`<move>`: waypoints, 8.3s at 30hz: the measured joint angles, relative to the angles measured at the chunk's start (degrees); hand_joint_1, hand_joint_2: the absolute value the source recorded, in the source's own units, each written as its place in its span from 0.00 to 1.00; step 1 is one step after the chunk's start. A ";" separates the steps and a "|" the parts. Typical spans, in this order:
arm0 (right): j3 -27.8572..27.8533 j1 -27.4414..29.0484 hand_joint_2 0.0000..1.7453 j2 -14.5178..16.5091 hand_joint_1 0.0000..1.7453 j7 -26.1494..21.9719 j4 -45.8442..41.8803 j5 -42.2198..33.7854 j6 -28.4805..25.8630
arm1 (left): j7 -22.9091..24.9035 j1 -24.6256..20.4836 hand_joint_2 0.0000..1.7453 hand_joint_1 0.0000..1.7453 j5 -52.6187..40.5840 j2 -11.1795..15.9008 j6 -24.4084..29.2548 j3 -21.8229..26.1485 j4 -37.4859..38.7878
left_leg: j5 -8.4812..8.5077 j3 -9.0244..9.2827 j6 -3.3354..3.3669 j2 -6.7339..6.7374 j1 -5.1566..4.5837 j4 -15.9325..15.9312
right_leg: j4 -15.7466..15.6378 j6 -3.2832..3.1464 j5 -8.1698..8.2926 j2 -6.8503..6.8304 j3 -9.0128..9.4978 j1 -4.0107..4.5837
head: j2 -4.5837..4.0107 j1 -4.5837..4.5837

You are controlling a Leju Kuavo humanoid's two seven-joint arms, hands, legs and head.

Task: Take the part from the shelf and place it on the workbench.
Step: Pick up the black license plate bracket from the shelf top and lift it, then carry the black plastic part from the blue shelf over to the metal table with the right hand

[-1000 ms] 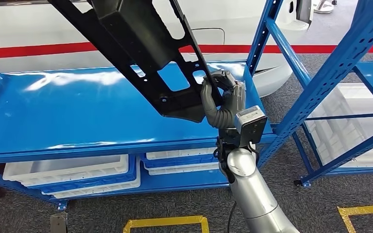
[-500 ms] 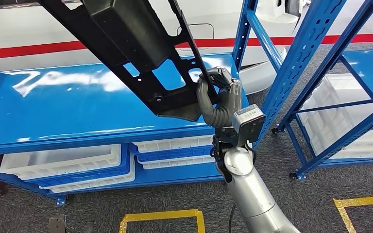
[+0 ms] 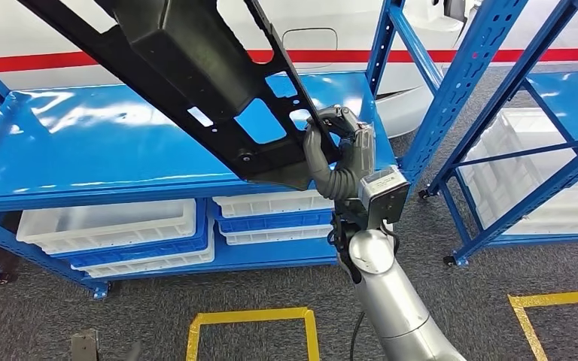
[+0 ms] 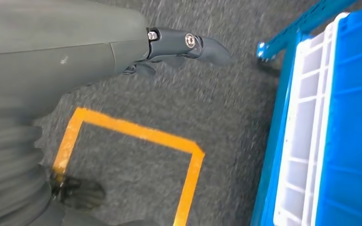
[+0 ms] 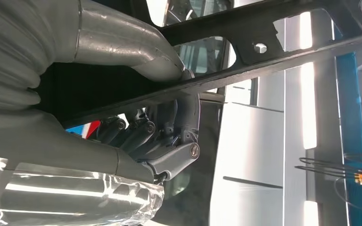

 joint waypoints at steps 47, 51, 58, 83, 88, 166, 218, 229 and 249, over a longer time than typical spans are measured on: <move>-0.28 0.77 1.00 0.70 1.00 -1.00 2.43 5.18 3.30 | 8.85 1.95 1.00 0.00 -2.55 1.42 -16.07 0.24 0.10 | -6.07 -2.27 -3.96 -0.61 1.35 15.25 | -14.93 -2.74 5.56 -0.08 3.58 -0.09 | 0.00 -0.76; -0.34 0.80 1.00 1.12 1.00 -1.22 2.14 5.39 3.53 | 8.33 1.65 1.00 0.00 -2.15 1.41 -15.94 0.25 0.08 | -8.05 5.81 -2.64 -1.14 0.75 3.46 | -14.85 -1.11 7.61 -0.02 2.24 0.22 | 0.01 -0.60; -0.17 0.48 1.00 1.51 1.00 -1.60 2.62 5.44 3.99 | 7.55 1.65 1.00 0.00 -1.14 1.01 -15.55 0.29 0.07 | -2.12 0.34 0.69 -0.44 0.06 2.42 | -0.93 -1.80 -2.58 -0.01 -3.10 0.37 | 0.01 -0.21; -0.14 -0.07 1.00 3.56 1.00 -2.46 3.73 6.44 2.39 | 7.78 2.11 1.00 0.00 -1.73 0.75 -15.43 0.30 0.09 | -6.18 3.43 -1.99 -1.14 0.76 4.17 | -14.59 -0.43 7.58 -0.24 2.62 0.53 | 0.01 -0.65; -0.21 0.28 1.00 3.19 1.00 -2.48 3.72 6.51 1.40 | 8.22 1.52 1.00 0.00 -2.71 0.44 -15.08 0.19 0.09 | -2.21 -0.57 0.39 -0.57 0.25 3.53 | -2.47 -1.59 -2.00 -0.13 -2.39 0.55 | 0.00 -0.27; 10.03 -5.31 1.00 10.83 1.00 -5.90 16.73 2.10 3.19 | -0.77 7.98 1.00 0.00 5.21 1.68 -4.46 5.48 0.20 | -8.62 -9.78 -4.06 -0.86 0.90 20.02 | -13.85 -3.66 2.29 -1.80 6.75 0.72 | -0.01 -0.85; 6.91 2.63 1.00 2.07 1.00 -6.31 7.13 5.35 -2.49 | -2.95 5.20 1.00 0.00 0.32 1.08 -9.26 2.07 -0.11 | -1.56 -1.13 -1.74 -7.05 0.57 3.48 | -13.10 -0.18 2.17 2.19 5.71 -0.49 | 0.00 -0.11; 6.88 2.78 1.00 2.61 1.00 -6.23 6.55 5.38 -2.39 | -3.09 5.91 1.00 0.00 0.32 1.11 -9.12 2.05 -0.17 | -7.05 -9.49 -2.48 -0.57 1.05 19.06 | -13.07 -3.58 1.74 -2.78 6.36 1.10 | -0.01 -0.61; 6.49 1.41 1.00 2.40 1.00 -5.03 6.84 5.17 -1.17 | -1.77 4.84 1.00 0.00 -1.90 1.16 -8.79 1.58 -0.37 | -0.72 0.24 0.26 -5.78 0.30 1.57 | -8.82 0.16 1.16 0.62 3.28 -0.29 | -0.01 0.02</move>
